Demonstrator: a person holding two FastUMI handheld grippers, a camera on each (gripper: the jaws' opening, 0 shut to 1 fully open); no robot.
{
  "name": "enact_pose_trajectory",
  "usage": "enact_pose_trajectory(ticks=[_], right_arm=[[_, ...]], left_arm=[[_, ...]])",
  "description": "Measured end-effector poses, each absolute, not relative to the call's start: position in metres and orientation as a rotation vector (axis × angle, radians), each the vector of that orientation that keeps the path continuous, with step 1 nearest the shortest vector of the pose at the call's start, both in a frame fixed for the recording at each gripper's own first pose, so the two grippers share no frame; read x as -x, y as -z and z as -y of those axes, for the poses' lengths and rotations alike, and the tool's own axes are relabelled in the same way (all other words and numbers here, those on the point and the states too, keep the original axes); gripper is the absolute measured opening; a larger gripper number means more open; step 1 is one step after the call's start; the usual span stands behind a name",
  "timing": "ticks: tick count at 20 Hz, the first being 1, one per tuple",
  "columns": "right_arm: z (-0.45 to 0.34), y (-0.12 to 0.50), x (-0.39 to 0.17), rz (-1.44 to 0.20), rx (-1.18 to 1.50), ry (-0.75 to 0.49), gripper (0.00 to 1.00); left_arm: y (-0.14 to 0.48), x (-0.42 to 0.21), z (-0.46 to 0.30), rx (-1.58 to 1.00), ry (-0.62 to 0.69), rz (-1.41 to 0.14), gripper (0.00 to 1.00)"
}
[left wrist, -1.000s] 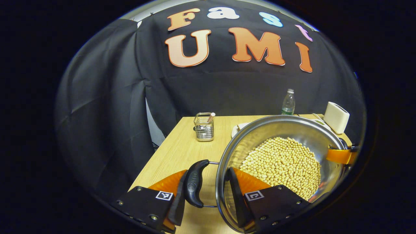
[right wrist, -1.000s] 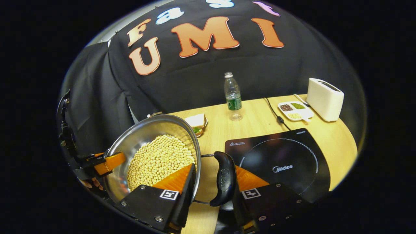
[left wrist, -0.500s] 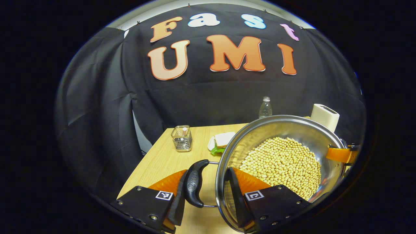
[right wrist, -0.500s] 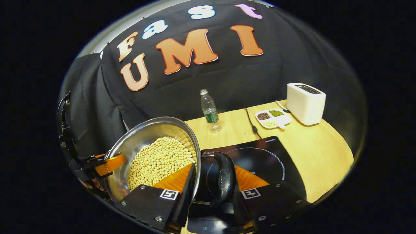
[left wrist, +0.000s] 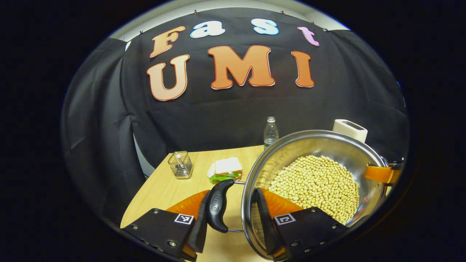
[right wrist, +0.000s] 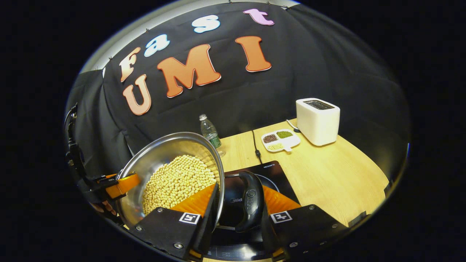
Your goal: First push the handle of the pot to place it horizontally, then grasp the pot with both hands and set it on the induction cooktop.
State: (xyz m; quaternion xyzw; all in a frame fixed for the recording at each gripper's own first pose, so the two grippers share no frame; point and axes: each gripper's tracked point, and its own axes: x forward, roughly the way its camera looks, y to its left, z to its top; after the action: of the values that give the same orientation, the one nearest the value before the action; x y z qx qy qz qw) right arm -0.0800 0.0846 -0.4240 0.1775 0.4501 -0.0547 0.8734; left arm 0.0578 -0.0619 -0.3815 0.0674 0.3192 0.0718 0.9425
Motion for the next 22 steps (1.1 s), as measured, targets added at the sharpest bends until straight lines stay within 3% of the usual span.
enact_pose_trajectory(ticks=[22], right_arm=[[0.006,0.487,0.075,-0.981,-0.357,0.216,0.56]], left_arm=[[0.446,-0.112,0.149,-0.144,-0.089,-0.665,0.64]])
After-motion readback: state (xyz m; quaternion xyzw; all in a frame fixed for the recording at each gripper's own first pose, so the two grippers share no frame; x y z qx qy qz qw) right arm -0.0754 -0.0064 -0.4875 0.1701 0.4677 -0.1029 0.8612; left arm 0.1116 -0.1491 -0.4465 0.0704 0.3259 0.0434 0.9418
